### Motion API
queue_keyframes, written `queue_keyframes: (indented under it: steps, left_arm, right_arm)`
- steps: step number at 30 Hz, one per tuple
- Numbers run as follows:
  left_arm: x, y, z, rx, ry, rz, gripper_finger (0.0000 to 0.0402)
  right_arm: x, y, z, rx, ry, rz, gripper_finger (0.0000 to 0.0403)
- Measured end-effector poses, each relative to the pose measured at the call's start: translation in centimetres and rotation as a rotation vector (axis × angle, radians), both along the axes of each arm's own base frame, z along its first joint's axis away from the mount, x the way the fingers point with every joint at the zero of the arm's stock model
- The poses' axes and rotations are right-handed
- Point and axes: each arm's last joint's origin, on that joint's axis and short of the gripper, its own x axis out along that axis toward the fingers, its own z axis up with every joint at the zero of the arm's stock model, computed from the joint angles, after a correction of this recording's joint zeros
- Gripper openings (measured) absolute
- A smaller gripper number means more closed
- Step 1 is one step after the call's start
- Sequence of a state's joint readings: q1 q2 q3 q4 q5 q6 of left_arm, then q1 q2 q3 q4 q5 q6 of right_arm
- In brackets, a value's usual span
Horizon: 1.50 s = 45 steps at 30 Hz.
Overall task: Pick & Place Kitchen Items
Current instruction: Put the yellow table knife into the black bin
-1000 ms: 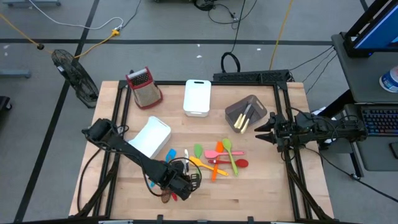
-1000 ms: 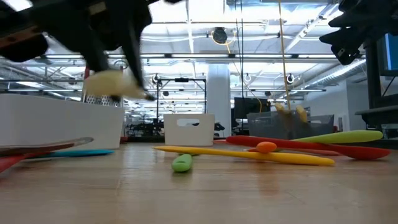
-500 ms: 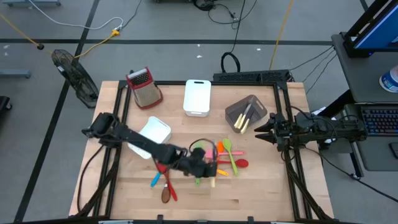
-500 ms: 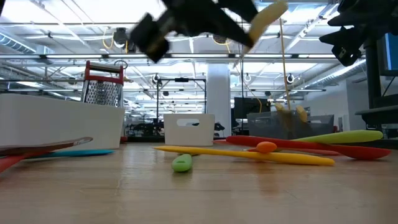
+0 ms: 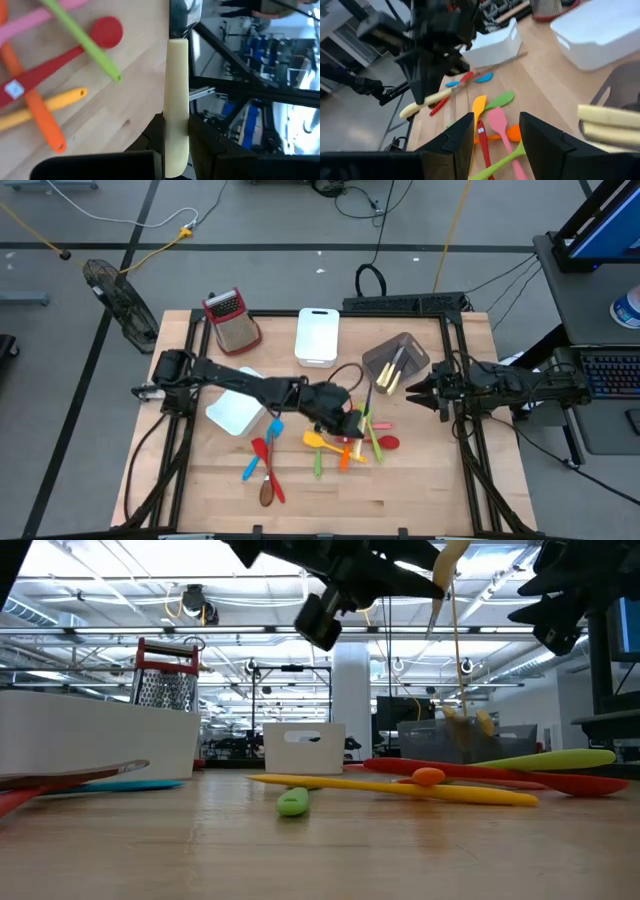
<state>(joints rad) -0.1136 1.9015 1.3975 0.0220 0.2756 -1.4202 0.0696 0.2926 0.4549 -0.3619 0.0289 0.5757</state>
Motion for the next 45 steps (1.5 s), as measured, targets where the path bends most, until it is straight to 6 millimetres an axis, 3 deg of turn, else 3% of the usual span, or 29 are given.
queue_keyframes:
  steps: [7,21,31,41,45]
  left_arm:
    - [0.7,3.8,1.1,-0.016,-0.128,-0.036,0.0043]
    - [0.8,9.5,2.1,0.047,-0.268,0.006,0.0043]
    - [0.7,11.4,2.4,0.088,-0.318,0.033,0.0043]
    - [0.6,11.2,2.2,0.119,-0.305,-0.003,0.0043]
    - [0.6,11.2,2.0,0.126,-0.296,-0.01,0.0043]
  right_arm:
    - [1.8,0.1,0.6,0.111,-0.052,-0.024,0.0153]
    - [4.2,0.3,1.2,0.075,-0.135,-0.016,0.0153]
    - [6.2,0.4,1.0,0.097,-0.165,-0.042,0.0153]
    - [7.1,0.4,0.5,0.105,-0.139,-0.041,0.0154]
    - [7.4,0.5,0.2,0.151,-0.119,-0.026,0.0175]
